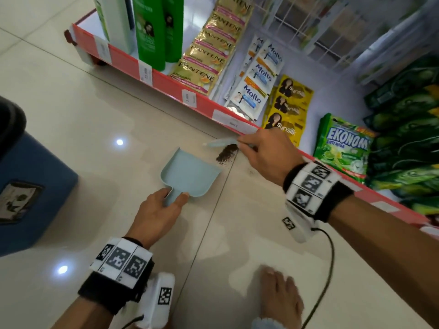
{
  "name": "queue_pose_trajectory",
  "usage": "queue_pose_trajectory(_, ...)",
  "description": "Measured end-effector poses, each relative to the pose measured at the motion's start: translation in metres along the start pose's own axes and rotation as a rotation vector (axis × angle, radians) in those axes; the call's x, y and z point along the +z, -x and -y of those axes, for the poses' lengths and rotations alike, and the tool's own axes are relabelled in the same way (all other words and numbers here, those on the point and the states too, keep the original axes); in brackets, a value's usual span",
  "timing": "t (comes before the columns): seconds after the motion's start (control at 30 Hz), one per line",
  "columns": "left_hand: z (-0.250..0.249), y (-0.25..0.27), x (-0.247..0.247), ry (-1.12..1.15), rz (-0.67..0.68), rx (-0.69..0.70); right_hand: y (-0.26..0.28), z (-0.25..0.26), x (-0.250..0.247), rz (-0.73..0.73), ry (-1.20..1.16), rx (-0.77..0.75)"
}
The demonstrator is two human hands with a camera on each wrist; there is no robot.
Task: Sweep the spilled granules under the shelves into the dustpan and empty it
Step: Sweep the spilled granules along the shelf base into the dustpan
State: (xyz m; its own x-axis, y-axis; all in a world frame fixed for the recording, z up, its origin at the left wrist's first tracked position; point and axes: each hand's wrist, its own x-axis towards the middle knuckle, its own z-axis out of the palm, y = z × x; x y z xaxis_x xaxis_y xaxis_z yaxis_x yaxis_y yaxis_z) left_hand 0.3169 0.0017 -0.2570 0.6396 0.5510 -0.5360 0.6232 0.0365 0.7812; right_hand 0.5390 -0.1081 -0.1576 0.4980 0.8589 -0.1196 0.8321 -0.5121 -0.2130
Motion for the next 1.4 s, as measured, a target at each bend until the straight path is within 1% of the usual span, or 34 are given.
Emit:
queue_pose_trajectory(0.13,0.008,0.009,-0.004,-0.01,-0.016,0.004,-0.024,0.019,0.022,-0.022,-0.033,-0.066)
queue_pose_trajectory(0.23,0.018,0.016,-0.01,-0.035,-0.05,0.004,-0.029,0.015,0.041,0.055,-0.013,-0.105)
queue_pose_trajectory(0.33,0.021,0.022,-0.016,-0.066,-0.092,0.004,-0.012,-0.006,0.045,0.132,0.059,-0.13)
queue_pose_trajectory(0.47,0.02,0.034,-0.01,-0.067,-0.122,0.017,0.028,-0.051,0.026,0.186,0.139,-0.182)
queue_pose_trajectory(0.57,0.023,0.042,-0.004,-0.088,-0.12,0.022,0.042,-0.074,0.015,0.069,0.077,-0.197)
queue_pose_trajectory(0.63,0.024,0.047,0.001,-0.113,-0.126,0.018,0.037,-0.074,0.014,0.025,0.008,-0.236)
queue_pose_trajectory(0.73,0.021,0.053,0.004,-0.141,-0.147,0.02,0.015,-0.05,0.024,-0.05,-0.134,-0.325)
queue_pose_trajectory(0.8,0.019,0.057,0.005,-0.166,-0.161,0.006,-0.004,-0.027,0.034,-0.056,-0.188,-0.351)
queue_pose_trajectory(0.83,0.02,0.059,0.005,-0.173,-0.168,0.001,-0.013,-0.017,0.04,-0.031,-0.185,-0.351)
queue_pose_trajectory(0.9,0.021,0.065,0.005,-0.17,-0.18,-0.006,-0.022,-0.004,0.051,0.053,-0.084,-0.35)
queue_pose_trajectory(0.97,0.024,0.069,0.005,-0.157,-0.19,-0.013,-0.017,-0.003,0.056,0.116,0.019,-0.356)
queue_pose_trajectory(1.03,0.025,0.072,0.006,-0.15,-0.198,-0.023,-0.002,-0.016,0.051,0.171,0.067,-0.372)
queue_pose_trajectory(1.13,0.025,0.075,0.009,-0.167,-0.207,-0.025,0.024,-0.055,0.035,0.231,0.096,-0.373)
queue_pose_trajectory(1.2,0.023,0.076,0.011,-0.176,-0.2,-0.027,0.039,-0.076,0.023,0.205,0.079,-0.371)
queue_pose_trajectory(1.27,0.021,0.074,0.013,-0.175,-0.176,-0.03,0.047,-0.086,0.016,0.116,0.036,-0.391)
queue_pose_trajectory(1.33,0.016,0.073,0.016,-0.183,-0.157,-0.026,0.043,-0.082,0.013,0.054,-0.027,-0.384)
queue_pose_trajectory(1.4,0.012,0.072,0.018,-0.196,-0.151,-0.018,0.032,-0.066,0.016,0.014,-0.098,-0.369)
